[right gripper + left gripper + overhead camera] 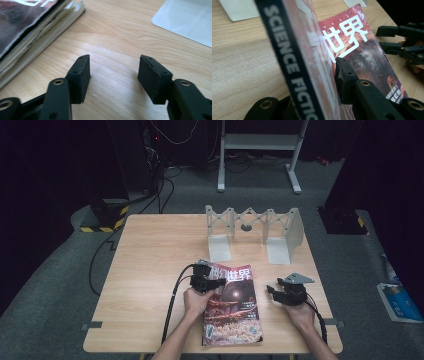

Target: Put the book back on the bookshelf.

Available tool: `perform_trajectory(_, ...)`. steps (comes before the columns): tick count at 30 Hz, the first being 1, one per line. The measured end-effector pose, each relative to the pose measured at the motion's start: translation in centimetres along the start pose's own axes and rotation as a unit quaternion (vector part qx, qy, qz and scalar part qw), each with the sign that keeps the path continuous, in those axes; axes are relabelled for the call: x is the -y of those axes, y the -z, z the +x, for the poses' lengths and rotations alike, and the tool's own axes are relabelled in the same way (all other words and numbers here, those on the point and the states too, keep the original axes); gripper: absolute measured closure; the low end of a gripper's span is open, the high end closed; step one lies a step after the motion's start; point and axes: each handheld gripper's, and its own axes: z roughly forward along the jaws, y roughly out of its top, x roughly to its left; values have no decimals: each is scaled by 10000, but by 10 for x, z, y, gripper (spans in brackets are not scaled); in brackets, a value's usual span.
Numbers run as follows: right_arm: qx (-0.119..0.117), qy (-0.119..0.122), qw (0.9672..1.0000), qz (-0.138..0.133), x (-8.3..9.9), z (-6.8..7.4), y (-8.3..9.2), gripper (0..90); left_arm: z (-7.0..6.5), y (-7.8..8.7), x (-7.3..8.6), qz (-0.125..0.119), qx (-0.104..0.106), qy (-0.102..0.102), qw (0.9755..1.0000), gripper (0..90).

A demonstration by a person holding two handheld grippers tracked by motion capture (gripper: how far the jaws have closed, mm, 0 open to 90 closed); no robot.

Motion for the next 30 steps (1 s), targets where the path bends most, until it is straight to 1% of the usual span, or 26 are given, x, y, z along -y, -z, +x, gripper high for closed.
perform_trajectory(1, 8, -38, 10000, 12, 0, -1, 0, 408, -1, 4, -1, -34, 70, 80, 9999, 780)
perform_trajectory(2, 8, -38, 10000, 12, 0, -1, 0, 408, -1, 4, -1, -34, 70, 80, 9999, 786)
perform_trajectory(3, 17, 10, 10000, 13, 0, -1, 0, 404, -2, 8, -3, -91, 198, 168, 9996, 792)
perform_trajectory(5, 45, 13, 10000, 8, 1, 0, 1, 396, -4, 12, -4, -152, 333, 259, 9990, 804)
perform_trajectory(6, 48, 31, 10000, 1, 1, 1, 1, 395, -4, 12, -4, -152, 333, 259, 9990, 809)
perform_trajectory(7, 50, 45, 10000, 2, 2, 0, 1, 395, -5, 15, -5, -198, 413, 270, 9986, 812)
perform_trajectory(8, 50, 45, 10000, 2, 2, 0, 1, 395, -5, 15, -5, -198, 413, 270, 9986, 814)
perform_trajectory(12, 139, -15, 9999, 0, 3, 0, 3, 394, -7, 21, -6, -250, 478, 247, 9982, 819)
perform_trajectory(13, 169, -54, 9998, -18, 3, 1, 3, 400, -8, 24, -6, -280, 522, 232, 9980, 819)
perform_trajectory(14, 184, -77, 9998, -38, 4, 1, 3, 409, -9, 26, -7, -282, 521, 216, 9980, 820)
perform_trajectory(15, 195, -76, 9998, -52, 4, 2, 3, 414, -10, 29, -8, -285, 502, 157, 9982, 821)
perform_trajectory(16, 195, -76, 9998, -52, 4, 2, 3, 414, -10, 29, -8, -285, 502, 157, 9982, 821)
perform_trajectory(17, 205, -72, 9997, -65, 4, 3, 3, 413, -13, 35, -11, -333, 483, 48, 9983, 822)
perform_trajectory(18, 207, -63, 9997, -69, 4, 3, 3, 410, -13, 35, -11, -333, 483, 48, 9983, 823)
perform_trajectory(19, 202, -61, 9998, -66, 4, 3, 3, 403, -17, 40, -15, -407, 520, -39, 9978, 824)
perform_trajectory(20, 202, -61, 9998, -66, 4, 3, 3, 403, -17, 40, -15, -407, 520, -39, 9978, 825)
perform_trajectory(21, 192, -56, 9998, -81, 5, 4, 3, 389, -21, 45, -19, -439, 529, -112, 9976, 825)
perform_trajectory(22, 192, -56, 9998, -81, 5, 4, 3, 389, -21, 45, -19, -439, 529, -112, 9976, 826)
perform_trajectory(23, 178, -66, 9998, -86, 5, 4, 3, 387, -25, 49, -22, -431, 490, -242, 9976, 827)
perform_trajectory(24, 178, -66, 9998, -86, 5, 4, 3, 387, -25, 49, -22, -431, 490, -242, 9976, 828)
perform_trajectory(25, 175, -65, 9998, -90, 5, 4, 3, 386, -28, 52, -24, -392, 503, -308, 9975, 830)
perform_trajectory(26, 175, -74, 9998, -89, 5, 4, 3, 386, -28, 52, -24, -392, 503, -308, 9975, 832)
perform_trajectory(27, 177, -69, 9998, -93, 5, 4, 3, 386, -30, 55, -27, -333, 491, -407, 9974, 833)
perform_trajectory(28, 177, -69, 9998, -93, 5, 4, 3, 386, -30, 55, -27, -333, 491, -407, 9974, 834)
perform_trajectory(29, 182, -55, 9998, -92, 5, 4, 3, 385, -34, 57, -31, -309, 478, -480, 9972, 833)
perform_trajectory(30, 182, -55, 9998, -92, 5, 4, 3, 385, -34, 57, -31, -309, 478, -480, 9972, 834)
